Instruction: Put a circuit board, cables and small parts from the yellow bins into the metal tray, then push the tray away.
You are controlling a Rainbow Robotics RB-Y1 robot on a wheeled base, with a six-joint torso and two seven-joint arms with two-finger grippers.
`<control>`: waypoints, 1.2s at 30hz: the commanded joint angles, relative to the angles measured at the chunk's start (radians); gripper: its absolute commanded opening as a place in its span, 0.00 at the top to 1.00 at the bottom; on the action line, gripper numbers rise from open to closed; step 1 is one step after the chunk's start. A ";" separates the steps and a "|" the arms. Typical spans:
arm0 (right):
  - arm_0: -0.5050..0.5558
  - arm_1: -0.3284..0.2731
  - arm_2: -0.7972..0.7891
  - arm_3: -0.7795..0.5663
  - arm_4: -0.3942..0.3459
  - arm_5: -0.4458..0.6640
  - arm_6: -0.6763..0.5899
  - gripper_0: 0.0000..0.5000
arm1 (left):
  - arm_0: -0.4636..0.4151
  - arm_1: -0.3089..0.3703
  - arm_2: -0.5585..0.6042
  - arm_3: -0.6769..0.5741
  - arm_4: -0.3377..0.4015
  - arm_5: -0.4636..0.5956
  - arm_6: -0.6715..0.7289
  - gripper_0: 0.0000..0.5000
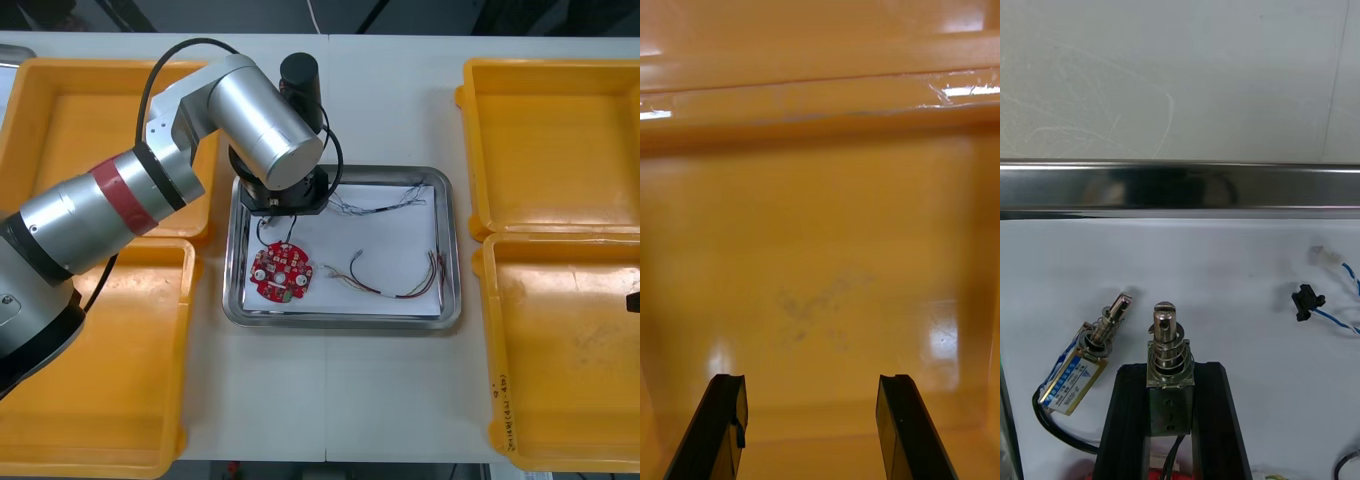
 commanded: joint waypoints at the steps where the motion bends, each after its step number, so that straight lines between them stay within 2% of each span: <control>1: 0.019 -0.012 -0.017 0.007 -0.009 0.003 -0.013 0.00 | -0.037 -0.026 -0.029 0.004 -0.011 -0.028 0.034 0.76; 2: 0.019 -0.014 -0.017 0.007 -0.009 0.003 -0.014 0.00 | -0.037 -0.024 -0.029 0.004 -0.011 -0.028 0.037 0.60; 3: 0.019 -0.015 -0.017 0.007 -0.012 0.003 -0.016 0.00 | -0.037 -0.024 -0.029 0.004 -0.008 -0.028 0.038 0.40; 4: 0.019 -0.015 -0.017 0.007 -0.012 0.003 -0.016 0.00 | -0.037 -0.026 -0.029 0.004 -0.008 -0.028 0.038 0.32; 6: 0.019 -0.017 -0.017 0.007 -0.015 0.003 -0.019 0.00 | -0.037 -0.024 -0.027 0.002 -0.006 -0.028 0.041 0.00; 20: 0.019 -0.023 -0.017 0.006 -0.035 0.003 -0.019 0.00 | -0.037 -0.009 -0.009 -0.019 -0.006 -0.022 0.055 0.00; 27: 0.016 -0.044 -0.017 0.007 -0.052 0.003 -0.016 0.00 | -0.037 0.025 0.075 -0.101 -0.006 0.087 0.038 0.00; 36: -0.010 -0.054 -0.001 0.001 -0.081 0.003 0.000 0.00 | -0.037 0.104 0.218 -0.211 0.064 0.216 0.015 0.00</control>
